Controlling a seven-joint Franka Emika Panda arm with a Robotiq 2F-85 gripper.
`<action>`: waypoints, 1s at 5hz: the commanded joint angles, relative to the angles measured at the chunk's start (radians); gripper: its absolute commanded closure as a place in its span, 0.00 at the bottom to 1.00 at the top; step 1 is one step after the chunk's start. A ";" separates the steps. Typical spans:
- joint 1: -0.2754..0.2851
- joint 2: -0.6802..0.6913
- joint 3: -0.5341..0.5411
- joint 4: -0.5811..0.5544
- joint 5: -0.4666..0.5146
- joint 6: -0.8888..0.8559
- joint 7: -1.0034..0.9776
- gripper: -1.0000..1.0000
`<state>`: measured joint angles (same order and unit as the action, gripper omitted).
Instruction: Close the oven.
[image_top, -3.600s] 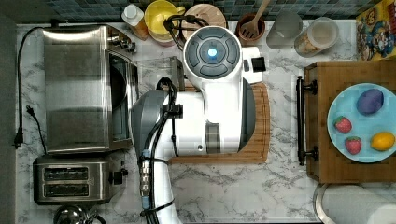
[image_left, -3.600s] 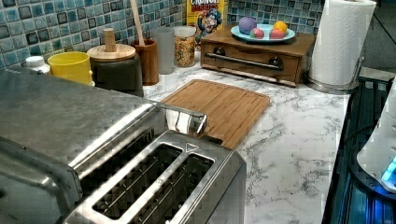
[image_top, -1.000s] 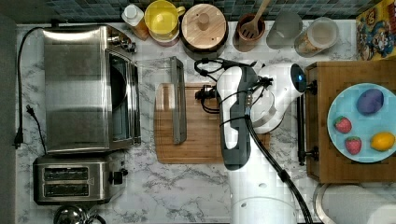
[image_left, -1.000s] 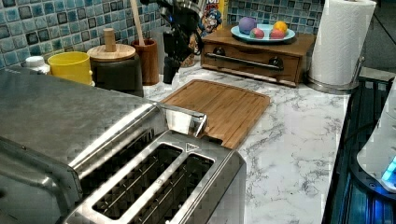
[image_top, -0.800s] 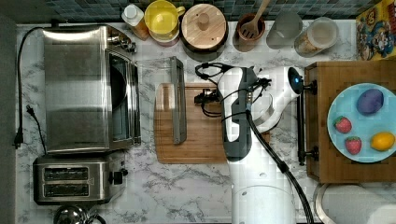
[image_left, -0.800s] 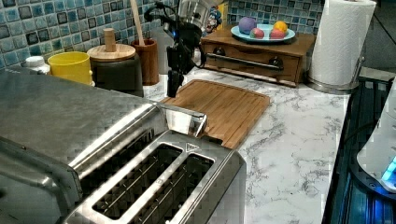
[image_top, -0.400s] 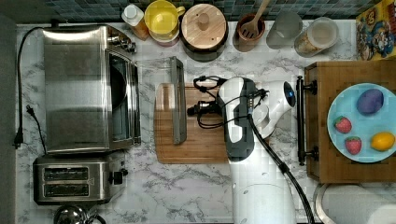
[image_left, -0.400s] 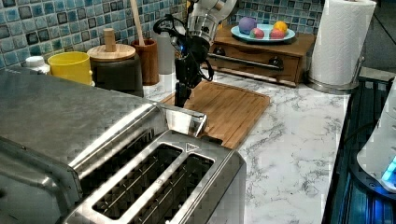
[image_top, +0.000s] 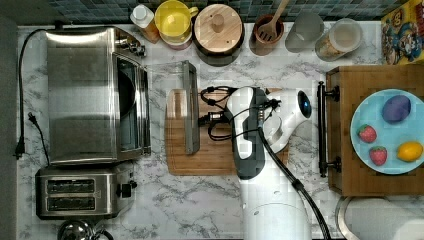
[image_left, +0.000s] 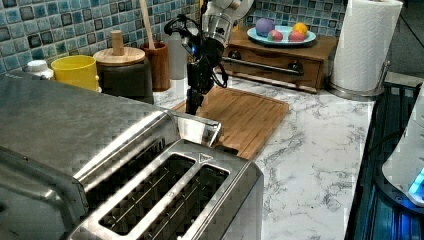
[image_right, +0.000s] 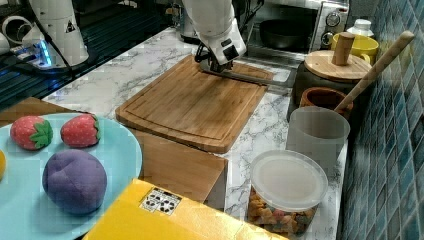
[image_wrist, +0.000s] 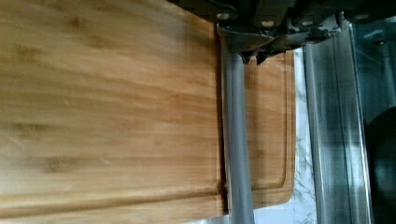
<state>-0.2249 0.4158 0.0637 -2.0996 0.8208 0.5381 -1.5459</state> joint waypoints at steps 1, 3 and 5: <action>0.068 0.000 0.100 0.078 0.110 0.082 0.096 1.00; 0.057 0.030 0.121 0.173 0.058 -0.102 0.156 1.00; 0.121 -0.054 0.165 0.156 0.035 -0.133 0.120 1.00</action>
<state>-0.2297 0.4707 0.1122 -2.0391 0.8433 0.5117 -1.4902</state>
